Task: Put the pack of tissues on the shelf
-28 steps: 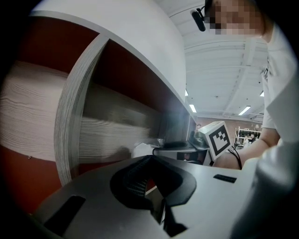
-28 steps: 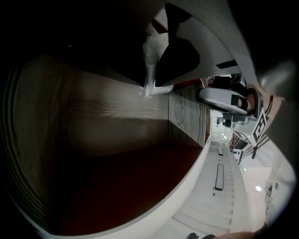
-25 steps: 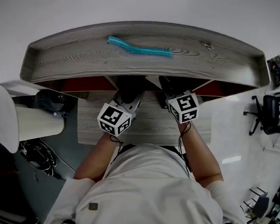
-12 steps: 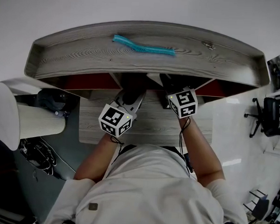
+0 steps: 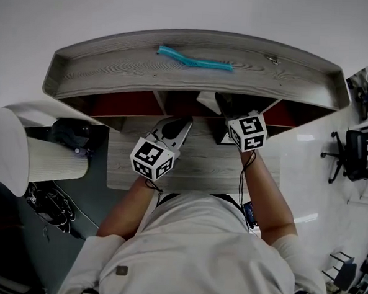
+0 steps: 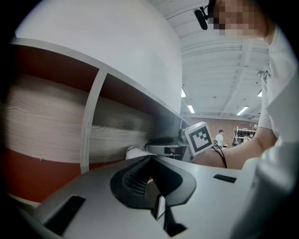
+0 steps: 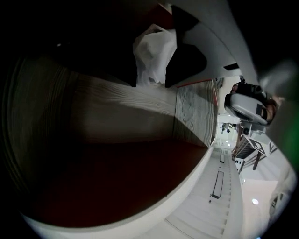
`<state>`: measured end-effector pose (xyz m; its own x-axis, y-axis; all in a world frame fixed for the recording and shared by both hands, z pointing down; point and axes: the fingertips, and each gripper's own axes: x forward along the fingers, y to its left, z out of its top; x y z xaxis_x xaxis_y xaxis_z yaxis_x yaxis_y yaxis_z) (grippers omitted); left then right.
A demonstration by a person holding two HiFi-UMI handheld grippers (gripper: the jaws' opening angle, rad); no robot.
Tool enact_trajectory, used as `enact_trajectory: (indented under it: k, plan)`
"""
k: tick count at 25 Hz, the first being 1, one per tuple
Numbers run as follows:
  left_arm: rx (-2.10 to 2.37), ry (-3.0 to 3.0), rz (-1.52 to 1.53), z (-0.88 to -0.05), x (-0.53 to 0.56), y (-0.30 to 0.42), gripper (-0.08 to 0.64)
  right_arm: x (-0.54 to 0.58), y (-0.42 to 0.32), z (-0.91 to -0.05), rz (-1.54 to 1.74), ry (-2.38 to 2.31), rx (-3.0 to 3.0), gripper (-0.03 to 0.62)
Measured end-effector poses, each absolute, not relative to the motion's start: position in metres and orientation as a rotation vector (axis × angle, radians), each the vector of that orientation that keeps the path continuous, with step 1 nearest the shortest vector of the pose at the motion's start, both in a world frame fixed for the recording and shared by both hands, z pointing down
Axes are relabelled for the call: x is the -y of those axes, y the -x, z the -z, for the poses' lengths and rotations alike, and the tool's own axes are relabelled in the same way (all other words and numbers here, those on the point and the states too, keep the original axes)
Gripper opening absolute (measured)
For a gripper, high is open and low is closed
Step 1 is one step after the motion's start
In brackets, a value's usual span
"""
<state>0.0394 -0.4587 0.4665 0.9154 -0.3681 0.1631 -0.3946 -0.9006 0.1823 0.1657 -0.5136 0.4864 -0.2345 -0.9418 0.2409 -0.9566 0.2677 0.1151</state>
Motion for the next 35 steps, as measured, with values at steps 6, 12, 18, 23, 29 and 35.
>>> enact_trajectory:
  k: [6,12,18,23,29,35]
  plan:
    - [0.561,-2.888,-0.161,-0.452,0.451,-0.030,0.015,0.496,-0.163,-0.460,-0.032,-1.799,2.267,0.212]
    - [0.551,-2.915,-0.139,-0.439,0.445,-0.019,0.015,0.471,-0.156,-0.446,-0.036,-1.852,2.270,0.211]
    - [0.529,-2.938,-0.126,-0.429,0.433,-0.012,0.015,0.440,-0.137,-0.438,-0.039,-1.872,2.289,0.186]
    - [0.515,-2.946,-0.126,-0.430,0.423,-0.006,0.015,0.414,-0.121,-0.437,-0.022,-1.865,2.297,0.148]
    - [0.500,-2.950,-0.111,-0.426,0.415,-0.001,0.015,0.390,-0.113,-0.441,-0.058,-1.871,2.321,0.079]
    - [0.484,-2.947,-0.100,-0.426,0.407,0.002,0.015,0.374,-0.102,-0.437,-0.100,-1.865,2.361,0.052]
